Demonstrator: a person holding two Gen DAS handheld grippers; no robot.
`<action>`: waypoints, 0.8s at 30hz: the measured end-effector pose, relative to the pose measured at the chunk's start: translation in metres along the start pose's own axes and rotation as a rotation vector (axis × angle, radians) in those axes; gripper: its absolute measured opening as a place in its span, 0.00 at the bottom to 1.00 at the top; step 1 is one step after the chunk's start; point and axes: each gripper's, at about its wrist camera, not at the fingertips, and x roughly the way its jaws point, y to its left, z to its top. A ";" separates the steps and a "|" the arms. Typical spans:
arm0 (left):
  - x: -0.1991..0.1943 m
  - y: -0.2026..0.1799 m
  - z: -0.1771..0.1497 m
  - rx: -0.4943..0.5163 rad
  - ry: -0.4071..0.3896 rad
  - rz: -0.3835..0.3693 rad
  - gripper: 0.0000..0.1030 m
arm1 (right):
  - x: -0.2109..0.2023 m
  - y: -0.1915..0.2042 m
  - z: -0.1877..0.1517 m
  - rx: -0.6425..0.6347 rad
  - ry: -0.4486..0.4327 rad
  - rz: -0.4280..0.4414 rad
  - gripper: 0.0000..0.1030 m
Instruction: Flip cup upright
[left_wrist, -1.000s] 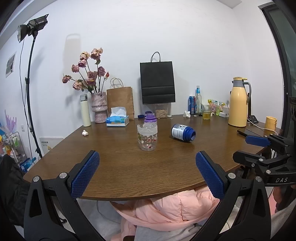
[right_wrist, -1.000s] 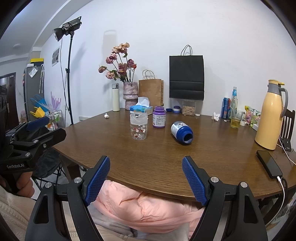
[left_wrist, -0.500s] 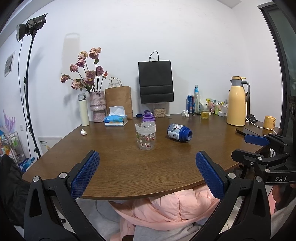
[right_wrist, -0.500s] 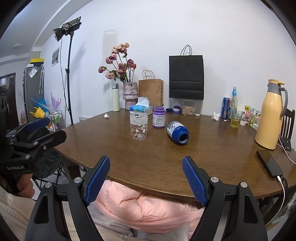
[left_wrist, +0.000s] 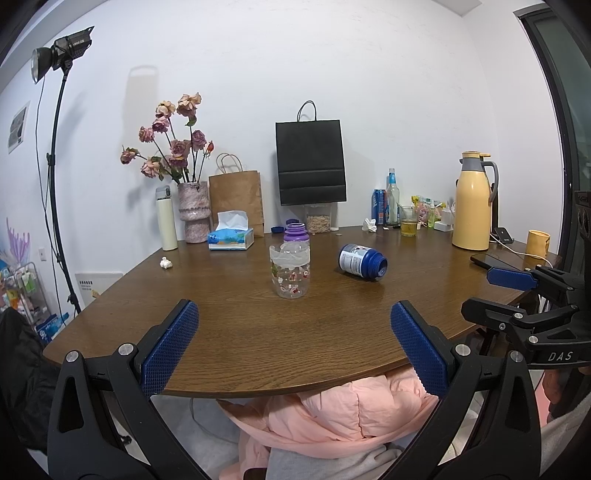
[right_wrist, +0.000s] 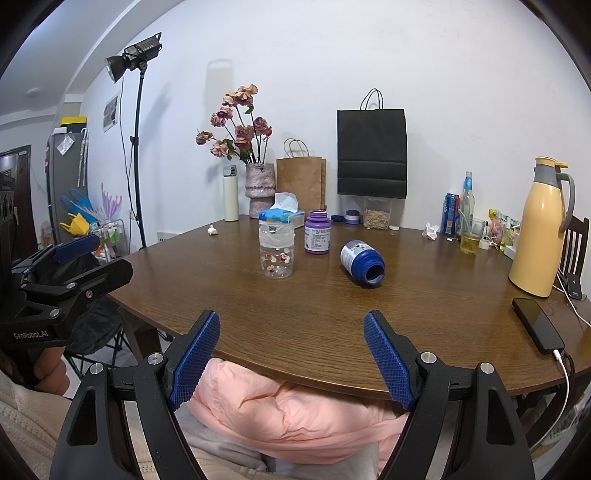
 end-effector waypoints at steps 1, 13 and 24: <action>0.000 0.000 0.000 0.001 0.001 -0.001 1.00 | 0.000 0.000 0.000 0.000 0.000 0.000 0.82; 0.000 0.000 0.000 -0.001 0.002 -0.001 1.00 | 0.000 0.001 -0.001 -0.001 -0.003 -0.002 0.82; 0.000 0.002 0.000 -0.001 0.002 -0.002 1.00 | -0.003 -0.001 0.001 0.003 -0.006 -0.007 0.82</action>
